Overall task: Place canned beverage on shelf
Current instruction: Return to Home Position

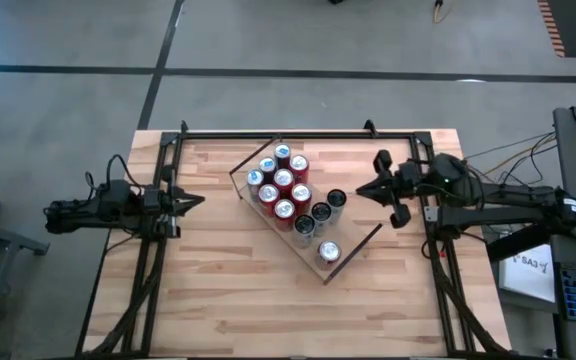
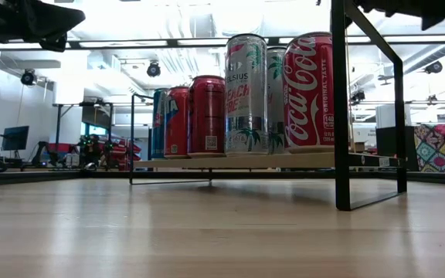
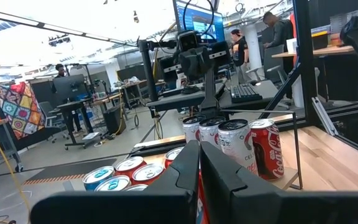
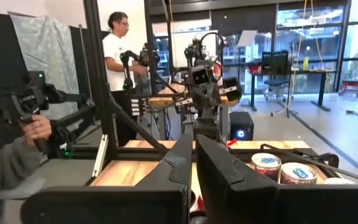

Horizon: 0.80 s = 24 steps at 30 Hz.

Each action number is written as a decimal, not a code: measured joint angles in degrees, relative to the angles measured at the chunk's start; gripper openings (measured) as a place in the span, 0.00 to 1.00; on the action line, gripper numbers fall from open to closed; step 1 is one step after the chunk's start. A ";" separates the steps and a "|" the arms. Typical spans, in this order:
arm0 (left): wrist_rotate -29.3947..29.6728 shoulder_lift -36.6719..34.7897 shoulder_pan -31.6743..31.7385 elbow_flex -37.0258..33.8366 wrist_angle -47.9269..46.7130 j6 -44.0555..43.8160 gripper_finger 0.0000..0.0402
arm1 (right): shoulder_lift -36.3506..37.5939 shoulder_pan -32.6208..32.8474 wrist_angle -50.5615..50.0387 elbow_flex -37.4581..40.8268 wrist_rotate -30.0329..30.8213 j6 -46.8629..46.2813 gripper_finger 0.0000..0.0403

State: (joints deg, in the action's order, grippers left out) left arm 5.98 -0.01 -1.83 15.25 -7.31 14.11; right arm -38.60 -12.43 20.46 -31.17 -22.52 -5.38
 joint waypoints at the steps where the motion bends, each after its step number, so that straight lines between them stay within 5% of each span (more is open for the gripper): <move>1: 0.00 0.00 0.00 0.00 0.02 0.00 0.00 | 1.13 0.00 0.06 0.81 0.00 -0.05 0.03; 24: 0.00 0.00 0.00 0.04 -0.04 -0.01 0.00 | 19.58 0.00 8.60 21.50 5.39 0.32 0.03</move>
State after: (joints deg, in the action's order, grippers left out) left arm 5.98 -0.01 -1.83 15.29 -7.35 14.10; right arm -19.03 -12.43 29.06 -9.66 -17.13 -5.06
